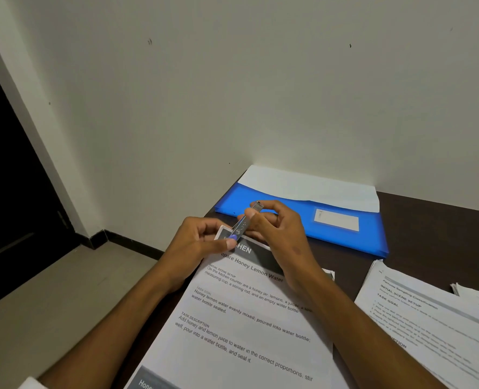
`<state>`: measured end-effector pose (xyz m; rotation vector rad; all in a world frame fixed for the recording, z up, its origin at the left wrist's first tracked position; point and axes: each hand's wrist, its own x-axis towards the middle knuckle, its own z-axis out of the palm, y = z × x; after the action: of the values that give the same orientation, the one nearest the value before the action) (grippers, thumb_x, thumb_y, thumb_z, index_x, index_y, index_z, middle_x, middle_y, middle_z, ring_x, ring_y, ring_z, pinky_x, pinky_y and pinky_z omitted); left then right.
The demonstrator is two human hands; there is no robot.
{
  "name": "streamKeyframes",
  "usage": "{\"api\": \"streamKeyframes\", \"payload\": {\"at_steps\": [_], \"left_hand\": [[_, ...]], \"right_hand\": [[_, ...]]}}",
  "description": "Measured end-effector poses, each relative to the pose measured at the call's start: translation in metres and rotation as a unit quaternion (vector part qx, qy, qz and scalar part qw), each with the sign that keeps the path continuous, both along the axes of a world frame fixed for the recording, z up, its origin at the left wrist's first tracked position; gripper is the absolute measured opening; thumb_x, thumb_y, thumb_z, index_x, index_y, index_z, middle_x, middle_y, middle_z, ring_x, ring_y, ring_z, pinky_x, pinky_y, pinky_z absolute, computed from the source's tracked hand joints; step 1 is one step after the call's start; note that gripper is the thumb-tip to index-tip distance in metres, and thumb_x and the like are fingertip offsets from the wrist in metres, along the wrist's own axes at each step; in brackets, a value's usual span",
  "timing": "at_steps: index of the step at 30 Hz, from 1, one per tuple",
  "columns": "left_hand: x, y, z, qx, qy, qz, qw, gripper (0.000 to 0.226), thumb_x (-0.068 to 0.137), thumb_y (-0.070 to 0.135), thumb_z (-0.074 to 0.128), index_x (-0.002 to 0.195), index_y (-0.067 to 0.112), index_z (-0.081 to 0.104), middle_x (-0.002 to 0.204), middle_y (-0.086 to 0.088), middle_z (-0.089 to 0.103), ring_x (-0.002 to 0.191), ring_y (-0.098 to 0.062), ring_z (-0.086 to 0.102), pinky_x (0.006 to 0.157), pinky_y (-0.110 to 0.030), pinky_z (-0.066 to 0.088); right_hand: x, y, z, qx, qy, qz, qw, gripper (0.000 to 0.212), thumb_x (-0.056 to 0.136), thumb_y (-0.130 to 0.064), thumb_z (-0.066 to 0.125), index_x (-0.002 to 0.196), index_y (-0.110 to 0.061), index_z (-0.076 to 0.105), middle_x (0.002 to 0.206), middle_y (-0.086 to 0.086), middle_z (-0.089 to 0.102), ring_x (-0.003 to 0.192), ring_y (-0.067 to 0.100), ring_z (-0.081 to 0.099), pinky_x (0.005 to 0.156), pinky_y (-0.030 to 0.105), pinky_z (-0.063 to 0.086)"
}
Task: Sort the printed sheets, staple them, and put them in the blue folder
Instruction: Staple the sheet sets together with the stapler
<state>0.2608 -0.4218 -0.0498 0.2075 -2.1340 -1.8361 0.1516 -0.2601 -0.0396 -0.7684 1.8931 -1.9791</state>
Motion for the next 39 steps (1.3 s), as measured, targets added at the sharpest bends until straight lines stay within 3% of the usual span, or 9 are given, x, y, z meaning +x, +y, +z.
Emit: {"api": "streamKeyframes", "payload": {"at_steps": [4, 8, 12, 16, 22, 25, 28, 35, 39], "left_hand": [[0.000, -0.001, -0.003, 0.005, 0.007, -0.007, 1.000, 0.018, 0.093, 0.007, 0.074, 0.105, -0.005, 0.071, 0.095, -0.023, 0.078, 0.086, -0.039, 0.077, 0.079, -0.042, 0.060], [-0.001, -0.001, -0.004, -0.013, 0.012, -0.017, 1.000, 0.016, 0.093, 0.009, 0.075, 0.104, -0.002, 0.073, 0.096, -0.023, 0.077, 0.090, -0.038, 0.076, 0.083, -0.042, 0.060], [-0.002, 0.000, -0.005, -0.044, 0.013, -0.016, 0.999, 0.015, 0.094, 0.011, 0.075, 0.105, 0.001, 0.073, 0.097, -0.019, 0.078, 0.093, -0.036, 0.077, 0.088, -0.043, 0.062], [-0.003, -0.001, -0.007, -0.055, 0.013, -0.011, 0.998, 0.017, 0.094, 0.013, 0.076, 0.106, 0.001, 0.073, 0.098, -0.022, 0.077, 0.096, -0.041, 0.075, 0.094, -0.054, 0.060], [-0.005, -0.002, -0.009, -0.076, 0.008, -0.006, 0.997, 0.020, 0.092, 0.019, 0.080, 0.102, 0.004, 0.072, 0.093, -0.020, 0.076, 0.090, -0.042, 0.075, 0.089, -0.058, 0.060], [-0.007, -0.003, -0.011, -0.121, 0.001, 0.010, 0.993, 0.013, 0.093, 0.017, 0.078, 0.096, 0.007, 0.072, 0.074, -0.002, 0.070, 0.072, -0.019, 0.069, 0.072, -0.040, 0.059], [-0.007, -0.003, -0.012, -0.139, -0.008, 0.007, 0.990, 0.013, 0.093, 0.018, 0.078, 0.093, 0.008, 0.071, 0.071, 0.002, 0.067, 0.068, -0.012, 0.067, 0.068, -0.032, 0.054], [-0.005, -0.004, -0.006, -0.050, -0.009, -0.024, 0.998, 0.028, 0.091, 0.006, 0.079, 0.118, 0.008, 0.072, 0.105, -0.015, 0.079, 0.099, -0.034, 0.077, 0.090, -0.049, 0.062], [-0.003, -0.007, -0.005, -0.026, -0.022, -0.010, 0.999, 0.040, 0.090, -0.006, 0.074, 0.126, 0.011, 0.067, 0.109, -0.013, 0.079, 0.101, -0.032, 0.078, 0.087, -0.050, 0.064]], "right_hand": [[-0.001, 0.004, 0.000, 0.058, 0.064, 0.003, 0.996, 0.018, 0.091, -0.040, 0.080, 0.101, -0.025, 0.076, 0.093, -0.003, 0.081, 0.089, 0.015, 0.078, 0.091, 0.048, 0.062], [-0.001, 0.004, -0.002, 0.113, 0.088, 0.010, 0.990, 0.030, 0.089, -0.039, 0.082, 0.113, -0.023, 0.076, 0.100, -0.004, 0.079, 0.091, 0.012, 0.077, 0.090, 0.039, 0.064], [-0.001, 0.005, -0.005, 0.105, 0.096, 0.004, 0.990, 0.027, 0.088, -0.037, 0.083, 0.110, -0.023, 0.076, 0.096, -0.003, 0.079, 0.087, 0.012, 0.076, 0.085, 0.035, 0.063], [0.001, 0.004, -0.006, 0.096, 0.109, -0.004, 0.989, 0.023, 0.089, -0.033, 0.082, 0.108, -0.022, 0.076, 0.093, -0.003, 0.079, 0.085, 0.009, 0.075, 0.078, 0.027, 0.061], [0.000, 0.003, -0.007, 0.096, 0.115, -0.011, 0.989, 0.019, 0.090, -0.029, 0.082, 0.105, -0.020, 0.076, 0.091, -0.003, 0.079, 0.085, 0.010, 0.076, 0.079, 0.027, 0.061], [0.000, 0.000, -0.008, 0.114, 0.141, -0.035, 0.983, 0.016, 0.088, -0.028, 0.084, 0.100, -0.019, 0.077, 0.087, -0.004, 0.078, 0.081, 0.010, 0.075, 0.075, 0.030, 0.062], [0.000, -0.001, -0.007, 0.135, 0.141, -0.037, 0.980, 0.020, 0.088, -0.029, 0.084, 0.102, -0.018, 0.077, 0.089, -0.006, 0.079, 0.082, 0.009, 0.075, 0.077, 0.028, 0.062], [-0.001, 0.006, 0.000, 0.103, 0.081, -0.026, 0.991, 0.019, 0.087, -0.028, 0.084, 0.105, -0.024, 0.077, 0.098, -0.008, 0.079, 0.091, 0.007, 0.075, 0.085, 0.027, 0.061], [-0.004, 0.008, 0.008, 0.079, 0.057, -0.042, 0.994, 0.016, 0.087, -0.028, 0.084, 0.100, -0.023, 0.077, 0.101, -0.009, 0.078, 0.095, 0.012, 0.075, 0.091, 0.042, 0.063]]}}
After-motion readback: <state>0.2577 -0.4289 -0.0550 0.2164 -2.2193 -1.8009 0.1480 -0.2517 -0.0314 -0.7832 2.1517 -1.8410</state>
